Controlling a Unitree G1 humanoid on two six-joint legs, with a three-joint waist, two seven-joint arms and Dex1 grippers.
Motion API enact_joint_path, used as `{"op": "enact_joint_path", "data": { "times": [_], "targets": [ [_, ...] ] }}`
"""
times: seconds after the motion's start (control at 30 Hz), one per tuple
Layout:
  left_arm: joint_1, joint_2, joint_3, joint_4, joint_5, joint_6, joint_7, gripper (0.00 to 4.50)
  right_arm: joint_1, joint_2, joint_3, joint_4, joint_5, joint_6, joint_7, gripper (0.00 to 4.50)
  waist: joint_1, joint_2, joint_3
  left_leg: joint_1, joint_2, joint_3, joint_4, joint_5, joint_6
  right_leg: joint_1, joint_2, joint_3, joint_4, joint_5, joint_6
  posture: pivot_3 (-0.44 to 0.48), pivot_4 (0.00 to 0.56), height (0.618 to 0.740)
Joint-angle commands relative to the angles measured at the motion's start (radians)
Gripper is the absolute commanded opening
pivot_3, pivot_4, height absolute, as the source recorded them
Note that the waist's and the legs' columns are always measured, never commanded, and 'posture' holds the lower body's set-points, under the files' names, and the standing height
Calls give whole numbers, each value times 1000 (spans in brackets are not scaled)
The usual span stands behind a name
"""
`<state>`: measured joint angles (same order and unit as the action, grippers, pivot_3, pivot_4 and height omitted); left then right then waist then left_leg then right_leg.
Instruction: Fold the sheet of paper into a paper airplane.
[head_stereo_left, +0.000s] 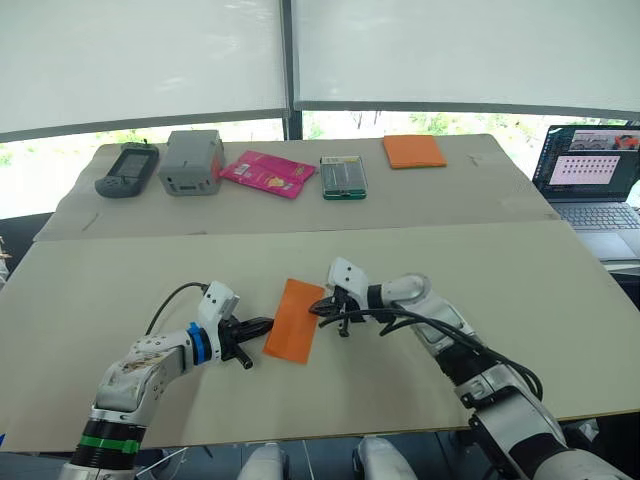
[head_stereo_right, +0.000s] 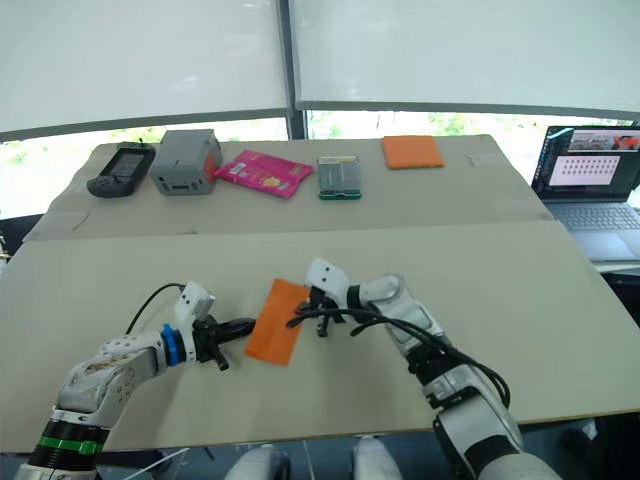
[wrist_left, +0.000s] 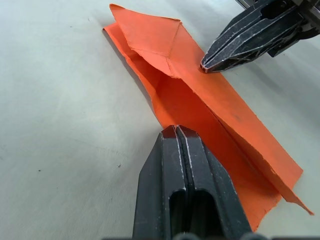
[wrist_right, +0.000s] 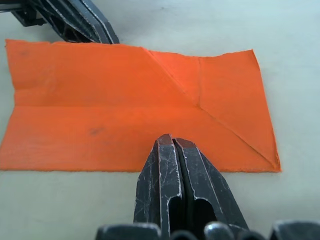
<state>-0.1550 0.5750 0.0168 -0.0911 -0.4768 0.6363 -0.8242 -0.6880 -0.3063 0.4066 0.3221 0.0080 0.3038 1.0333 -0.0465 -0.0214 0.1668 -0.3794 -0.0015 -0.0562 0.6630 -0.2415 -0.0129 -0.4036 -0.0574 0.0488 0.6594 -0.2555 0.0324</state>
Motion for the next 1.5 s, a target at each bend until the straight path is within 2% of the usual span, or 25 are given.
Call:
{"op": "enact_joint_path", "data": {
  "times": [0.03,0.2,0.3,0.5,0.7,0.9,1.0,1.1,1.3,1.4,1.5],
  "targets": [
    [31,76,-13,30,49,5,-30,0,16,-20,25,-59,-9,-21,40,13,-3,0,0,0,0,0,0,0,0,0,0,0,0,0,0,0,150,740],
    [56,108,-108,-22,63,27,-66,0,17,-23,35,-99,-12,-25,53,13,-4,0,0,3,1,1,-3,0,0,0,1,0,0,0,-1,0,150,740],
    [66,78,-159,-81,36,74,-73,0,9,-33,33,-120,-14,-19,56,13,1,0,0,3,0,1,-3,0,0,0,0,1,0,0,0,0,150,740],
    [54,25,-186,-125,15,120,-57,0,11,-45,32,-130,-17,-16,60,13,18,0,0,-1,-1,1,-3,0,0,1,-4,1,-5,-1,1,0,150,740],
    [43,35,-160,-118,9,130,-57,0,26,-48,36,-118,-23,-19,57,13,23,0,0,-2,-1,1,-3,0,0,0,-3,1,-5,-1,2,0,150,740],
    [10,81,-20,-49,-59,103,-104,0,52,-47,61,-73,-53,-42,40,13,8,0,0,0,0,1,-3,0,0,0,-1,0,-3,-1,1,0,150,740],
    [-50,59,33,-17,-96,80,-114,0,65,-48,75,-50,-67,-60,32,13,5,0,0,1,0,1,-3,0,0,0,0,0,-3,0,1,0,150,740],
    [-108,1,22,-14,-111,70,-109,0,74,-53,80,-50,-73,-63,29,13,9,0,0,1,0,1,-2,1,0,2,-1,-1,-3,0,0,0,150,740],
    [-165,-76,-24,17,-74,49,-88,0,87,-56,77,-70,-72,-46,19,13,5,0,0,1,-1,1,-2,1,0,2,-1,0,-3,0,0,0,150,740],
    [-180,-81,-91,49,5,22,-70,0,98,-59,73,-83,-71,-36,10,13,5,0,0,1,-1,0,-2,1,0,1,-1,-1,-3,0,0,0,150,740],
    [-170,-40,-184,95,128,-51,-70,0,107,-70,59,-104,-62,-23,3,13,4,0,0,1,-1,1,-2,1,0,2,-1,0,-3,0,0,0,150,740]
  ]
}}
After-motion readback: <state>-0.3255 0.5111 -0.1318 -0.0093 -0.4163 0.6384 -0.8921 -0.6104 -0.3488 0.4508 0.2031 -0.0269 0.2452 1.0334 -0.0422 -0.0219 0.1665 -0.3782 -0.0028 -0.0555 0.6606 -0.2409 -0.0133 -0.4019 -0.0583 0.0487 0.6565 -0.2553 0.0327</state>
